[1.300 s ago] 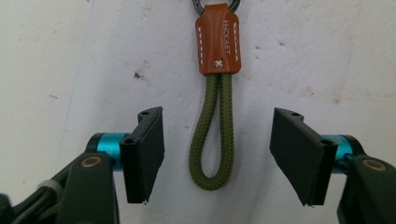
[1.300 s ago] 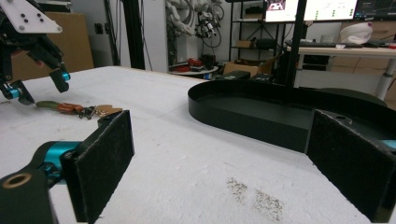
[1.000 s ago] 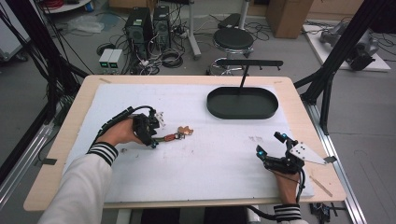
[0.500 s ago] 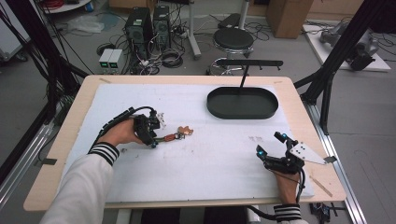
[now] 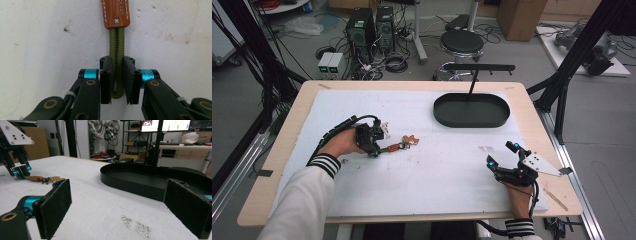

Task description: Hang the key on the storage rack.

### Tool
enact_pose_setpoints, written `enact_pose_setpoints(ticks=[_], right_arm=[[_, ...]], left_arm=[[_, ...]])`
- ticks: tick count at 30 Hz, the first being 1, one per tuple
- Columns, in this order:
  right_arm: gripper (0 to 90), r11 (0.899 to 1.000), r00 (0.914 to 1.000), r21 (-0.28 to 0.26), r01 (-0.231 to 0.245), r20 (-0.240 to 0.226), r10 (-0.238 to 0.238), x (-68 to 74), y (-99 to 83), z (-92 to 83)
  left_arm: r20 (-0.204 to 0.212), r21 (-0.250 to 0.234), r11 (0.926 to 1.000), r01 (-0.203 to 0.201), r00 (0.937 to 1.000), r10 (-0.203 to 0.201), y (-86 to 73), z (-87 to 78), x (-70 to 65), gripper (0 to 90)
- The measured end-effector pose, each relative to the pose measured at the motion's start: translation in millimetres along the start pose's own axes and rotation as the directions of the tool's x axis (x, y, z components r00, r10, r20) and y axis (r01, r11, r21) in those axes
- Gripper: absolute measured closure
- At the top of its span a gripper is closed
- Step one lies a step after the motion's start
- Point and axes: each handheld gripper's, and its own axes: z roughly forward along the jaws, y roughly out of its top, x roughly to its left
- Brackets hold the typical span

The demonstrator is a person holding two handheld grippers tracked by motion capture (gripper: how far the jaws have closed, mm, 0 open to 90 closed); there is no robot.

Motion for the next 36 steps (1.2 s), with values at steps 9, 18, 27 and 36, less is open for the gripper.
enact_pose_setpoints(ticks=[9,18,27,36], right_arm=[[7.0,1.0,1.0,0.002,-0.005,0.001,0.005,-0.4,0.1,-0.3],[6.9,1.0,0.9999,0.021,0.008,-0.015,-0.008,0.3,1.3,2.0],[6.9,0.998,0.9988,0.057,0.026,-0.042,-0.024,0.7,4.8,7.7],[7.0,0.995,0.9904,0.089,0.042,-0.135,-0.03,0.9,28.1,15.5]], left_arm=[[-0.008,-0.102,0.994,0.037,0.9992,-0.039,-3.6,-16.9,0.1,77.4],[-0.045,-0.19,0.9804,0.05,0.9972,-0.06,-5.4,-34.1,1.1,77.8],[-0.054,-0.259,0.9642,0.056,0.9959,-0.072,0.0,-43.0,0.0,78.5],[-0.049,-0.351,0.9361,0.028,0.9976,-0.048,15.1,-66.6,-3.5,78.5]])
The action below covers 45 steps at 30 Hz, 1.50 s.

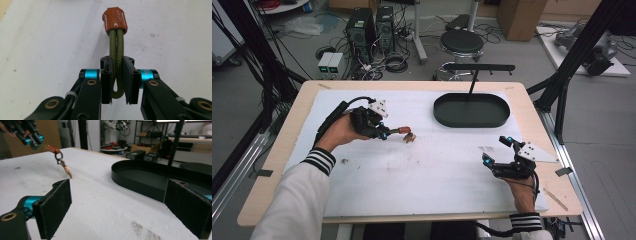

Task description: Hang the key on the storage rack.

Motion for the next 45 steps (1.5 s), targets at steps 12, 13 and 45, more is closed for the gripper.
enact_pose_setpoints(ticks=[12,13,45], right_arm=[[6.9,0.996,0.9782,0.061,0.06,-0.203,-0.046,0.5,44.7,20.3],[6.9,0.995,0.9752,0.068,0.069,-0.215,-0.053,0.1,48.7,22.8],[7.2,0.927,0.8274,0.163,0.339,-0.521,-0.211,24.2,118.9,81.7]], left_arm=[[0.038,-0.101,0.9944,-0.03,0.9987,0.034,22.3,-13.0,-12.0,78.4],[0.046,-0.114,0.9931,-0.028,0.9984,0.033,24.4,-13.5,-12.6,78.4],[0.196,-0.205,0.9759,-0.076,0.9735,0.117,74.8,4.3,-36.4,78.4]])
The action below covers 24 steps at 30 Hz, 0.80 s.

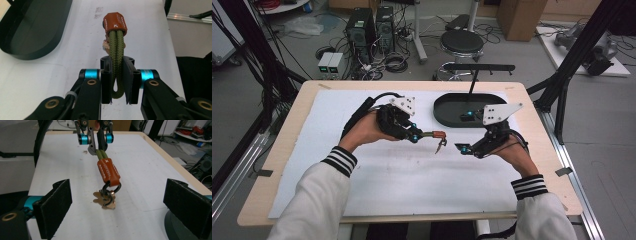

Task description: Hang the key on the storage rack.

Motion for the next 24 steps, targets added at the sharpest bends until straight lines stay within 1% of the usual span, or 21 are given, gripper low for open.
enact_pose_setpoints(ticks=[2,3,4,5,6,7,9,10,11,12,14,17,18,19,20,21,22,23,24], right_arm=[[7.5,0.999,0.9997,0.028,0.017,-0.016,-0.016,-0.4,5.2,5.9],[10.1,0.999,0.9995,0.04,0.02,-0.027,-0.019,-0.2,6.8,7.7],[10.1,0.999,0.9995,0.04,0.02,-0.027,-0.019,-0.2,6.8,7.7],[12.8,0.998,0.9988,0.058,0.035,-0.036,-0.033,-0.4,9.2,11.3],[12.8,0.998,0.9988,0.058,0.035,-0.036,-0.033,-0.4,9.2,11.3],[14.9,0.996,0.9984,0.077,0.034,-0.048,-0.031,-1.1,10.8,15.1],[16.9,0.995,0.9976,0.091,0.035,-0.063,-0.029,-1.7,12.1,18.6],[16.9,0.995,0.9976,0.091,0.035,-0.063,-0.029,-1.7,12.1,18.6],[20.3,0.993,0.9961,0.112,0.038,-0.084,-0.028,-1.7,13.5,22.4],[21.0,0.992,0.9959,0.12,0.038,-0.086,-0.028,-1.3,14.3,24.5],[25.4,0.989,0.9949,0.14,0.043,-0.097,-0.029,-1.3,15.3,28.5],[28.8,0.984,0.9946,0.176,0.039,-0.102,-0.021,-1.0,17.4,34.3],[28.8,0.984,0.9946,0.176,0.039,-0.102,-0.021,-1.0,17.4,34.3],[31.0,0.983,0.9944,0.18,0.045,-0.102,-0.026,-1.3,18.1,36.2],[33.5,0.981,0.9939,0.189,0.047,-0.106,-0.027,-1.2,19.1,37.6],[36.1,0.978,0.9919,0.198,0.057,-0.123,-0.033,-0.9,20.4,40.6],[37.8,0.976,0.9913,0.207,0.068,-0.124,-0.043,-0.6,21.1,42.0],[39.0,0.975,0.9898,0.209,0.078,-0.133,-0.051,-0.4,21.1,43.5],[39.0,0.975,0.9898,0.209,0.078,-0.133,-0.051,-0.4,21.1,43.5]], left_arm=[[0.012,-0.002,1.0,-0.005,0.9999,0.005,1.6,2.3,-0.8,78.3],[0.012,-0.002,1.0,-0.005,0.9999,0.005,1.6,2.3,-0.8,78.4],[0.015,0.002,1.0,-0.008,0.9999,0.008,2.1,2.6,-1.0,78.4],[0.017,0.003,1.0,-0.005,0.9998,0.005,2.6,3.0,-1.4,78.3],[0.023,-0.001,1.0,-0.006,0.9997,0.006,2.5,3.8,-1.5,78.3],[0.02,-0.001,1.0,-0.007,0.9998,0.007,2.6,4.8,-2.1,78.3],[0.024,0.003,0.9999,-0.011,0.9997,0.011,2.5,4.8,-1.6,78.3],[0.027,0.004,0.9999,-0.011,0.9996,0.011,2.5,4.7,-1.5,78.3],[0.029,0.004,0.9999,-0.012,0.9995,0.012,2.4,4.9,-1.4,78.4],[0.031,0.003,0.9999,-0.011,0.9995,0.011,2.2,5.3,-1.4,78.3],[0.035,0.007,0.9999,-0.009,0.9994,0.009,1.9,5.9,-1.6,78.4],[0.038,0.023,0.9996,-0.017,0.9992,0.016,1.7,7.1,-1.7,78.3],[0.038,0.023,0.9996,-0.017,0.9992,0.016,1.7,7.1,-1.7,78.4],[0.032,0.028,0.9995,-0.016,0.9994,0.015,1.9,7.4,-2.3,78.4],[0.032,0.037,0.999,-0.023,0.9992,0.022,2.0,7.8,-2.0,78.3],[0.032,0.042,0.9989,-0.02,0.9993,0.019,2.0,8.3,-2.6,78.3],[0.029,0.045,0.9987,-0.024,0.9993,0.022,1.7,8.8,-2.6,78.3],[0.029,0.047,0.9988,-0.018,0.9994,0.016,1.5,8.9,-2.9,78.3],[0.03,0.051,0.9984,-0.025,0.9993,0.023,1.5,8.7,-2.2,78.3]])
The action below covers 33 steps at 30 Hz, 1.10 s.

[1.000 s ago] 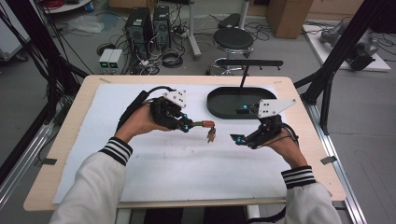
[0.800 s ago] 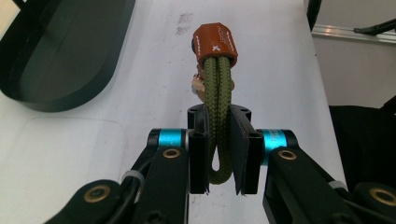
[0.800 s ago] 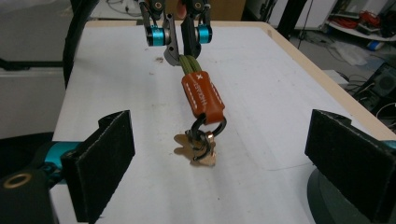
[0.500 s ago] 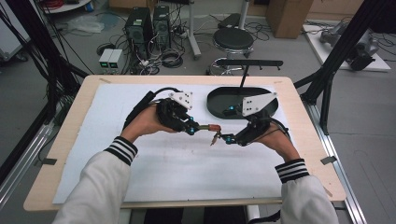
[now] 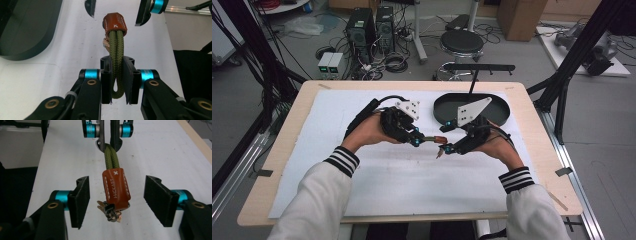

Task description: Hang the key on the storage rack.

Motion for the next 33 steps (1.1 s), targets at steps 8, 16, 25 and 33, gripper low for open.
enact_pose_setpoints(ticks=[8,16,25,33], right_arm=[[53.0,0.998,0.9994,0.046,0.035,0.004,-0.035,0.6,1.4,7.4],[62.0,0.996,0.998,0.058,0.061,-0.016,-0.06,2.6,4.3,12.2],[73.0,0.993,0.9947,0.065,0.102,0.003,-0.102,5.1,6.5,13.7],[73.1,0.994,0.9961,0.059,0.088,-0.007,-0.088,4.0,6.0,12.4]], left_arm=[[0.0,0.001,1.0,0.004,1.0,-0.004,0.2,2.2,-0.9,78.2],[0.007,0.006,1.0,0.001,1.0,-0.001,0.3,2.7,-1.3,78.2],[0.01,0.006,1.0,0.006,0.9999,-0.006,-1.6,0.8,-0.4,78.0],[0.025,-0.038,0.9992,0.007,0.9997,-0.006,-7.0,0.2,1.7,77.2]])
